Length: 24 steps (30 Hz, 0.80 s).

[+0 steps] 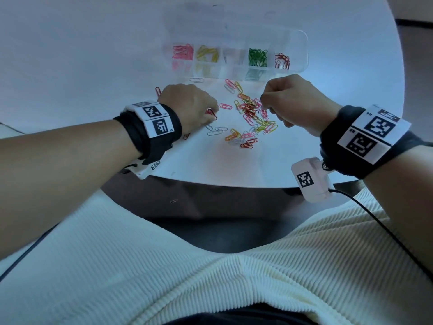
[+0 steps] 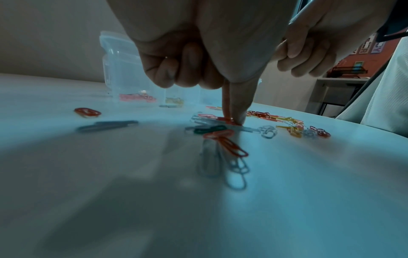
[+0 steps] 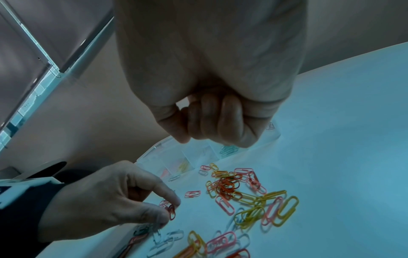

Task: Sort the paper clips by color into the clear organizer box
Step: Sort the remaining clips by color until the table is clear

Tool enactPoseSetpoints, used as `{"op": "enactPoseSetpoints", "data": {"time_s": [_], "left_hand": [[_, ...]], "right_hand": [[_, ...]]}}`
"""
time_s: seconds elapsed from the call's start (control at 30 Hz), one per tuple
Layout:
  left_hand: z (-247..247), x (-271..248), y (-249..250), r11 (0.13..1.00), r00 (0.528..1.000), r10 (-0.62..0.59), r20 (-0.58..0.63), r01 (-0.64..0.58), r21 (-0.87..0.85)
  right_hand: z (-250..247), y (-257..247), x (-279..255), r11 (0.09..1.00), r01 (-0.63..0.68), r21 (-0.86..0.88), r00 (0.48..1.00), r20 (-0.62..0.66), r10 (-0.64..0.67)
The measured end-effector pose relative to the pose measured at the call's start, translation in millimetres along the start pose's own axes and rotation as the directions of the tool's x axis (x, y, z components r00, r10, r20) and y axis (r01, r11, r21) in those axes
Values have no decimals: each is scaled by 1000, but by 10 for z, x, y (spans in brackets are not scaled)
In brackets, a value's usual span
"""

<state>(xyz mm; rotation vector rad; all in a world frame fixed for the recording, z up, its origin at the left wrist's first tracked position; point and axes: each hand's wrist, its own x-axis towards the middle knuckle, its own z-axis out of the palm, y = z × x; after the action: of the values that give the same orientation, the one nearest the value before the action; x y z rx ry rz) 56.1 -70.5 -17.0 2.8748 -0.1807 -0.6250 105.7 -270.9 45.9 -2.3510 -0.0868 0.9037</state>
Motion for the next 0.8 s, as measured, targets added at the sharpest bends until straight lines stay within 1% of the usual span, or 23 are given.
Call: {"op": "enactPoseSetpoints", "data": {"time_s": [0.17,0.27,0.47,0.63,0.7,0.73,0.8], "left_hand": [[-22,-11,1,1000,1000,-20,10,21,-23],[-39,1,6,998,998,-56,27,56,17],[-112,25,-58,988,982,-150,115,146,49],[-111,7,-79,988,977,-154,145,151,33],[-117,-14,-70,989,979,-149,139,146,35],[-123,-20,-69,988,979,-151,138,151,8],[-179,-24,-52,975,981,-147,125,165,-149]], "right_hand": [[20,27,18,1000,-5,-13,1000,9,5],[42,37,24,1000,-5,-31,1000,14,5],[88,61,22,999,0,-47,999,44,2],[110,92,31,998,8,-69,998,57,-4],[119,106,41,997,15,-74,999,43,-11],[116,109,46,997,18,-75,1000,25,-16],[85,119,78,999,11,-40,1000,-24,-12]]}}
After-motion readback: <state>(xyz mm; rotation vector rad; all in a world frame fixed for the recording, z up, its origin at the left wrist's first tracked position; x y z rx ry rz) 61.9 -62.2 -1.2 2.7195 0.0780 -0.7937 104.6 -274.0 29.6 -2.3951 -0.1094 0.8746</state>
